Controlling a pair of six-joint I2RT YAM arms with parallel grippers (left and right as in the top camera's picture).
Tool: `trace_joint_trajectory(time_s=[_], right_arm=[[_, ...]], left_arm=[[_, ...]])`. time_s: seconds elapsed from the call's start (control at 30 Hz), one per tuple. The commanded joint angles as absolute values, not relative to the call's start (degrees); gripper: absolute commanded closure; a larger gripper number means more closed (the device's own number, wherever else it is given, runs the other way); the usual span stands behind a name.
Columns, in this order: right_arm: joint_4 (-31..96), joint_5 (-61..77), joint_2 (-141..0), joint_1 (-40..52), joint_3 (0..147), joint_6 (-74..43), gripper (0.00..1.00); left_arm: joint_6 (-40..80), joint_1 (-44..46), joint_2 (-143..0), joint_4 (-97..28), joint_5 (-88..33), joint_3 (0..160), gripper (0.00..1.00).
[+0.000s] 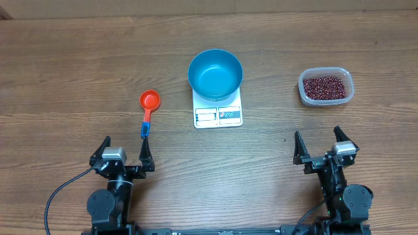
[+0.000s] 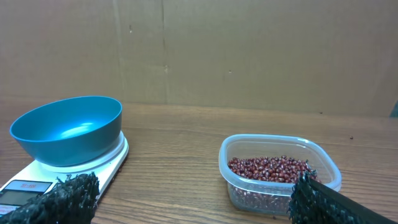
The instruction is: Scoop item into bowl and weigh 150g on scale
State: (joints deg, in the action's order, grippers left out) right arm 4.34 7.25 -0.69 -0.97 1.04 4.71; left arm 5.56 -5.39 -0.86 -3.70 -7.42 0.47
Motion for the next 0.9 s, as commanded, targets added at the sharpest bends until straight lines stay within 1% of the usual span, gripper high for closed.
trace_joint_trajectory(time_s=[0.0, 0.4, 0.57, 0.77, 0.87], right_arm=[[4.2, 7.1, -0.2, -0.5, 0.4, 4.5, 0.0], [4.2, 7.1, -0.2, -0.5, 0.4, 4.5, 0.0], [4.2, 7.1, -0.2, -0.5, 0.4, 4.5, 0.0], [4.2, 7.1, -0.2, -0.5, 0.4, 4.5, 0.0], [4.2, 7.1, -0.2, -0.5, 0.4, 4.5, 0.0]], left_arm=[[4.7, -5.9, -0.3, -3.9, -7.1, 0.3, 0.0], [4.7, -5.9, -0.3, -4.7, -7.5, 1.0, 0.01], [3.8, -5.9, -0.3, -8.8, -7.5, 4.2, 0.0], [1.8, -5.9, -0.5, -16.3, -7.0, 11.3, 0.0], [1.2, -5.9, -2.2, -17.9, -6.7, 14.7, 0.0]])
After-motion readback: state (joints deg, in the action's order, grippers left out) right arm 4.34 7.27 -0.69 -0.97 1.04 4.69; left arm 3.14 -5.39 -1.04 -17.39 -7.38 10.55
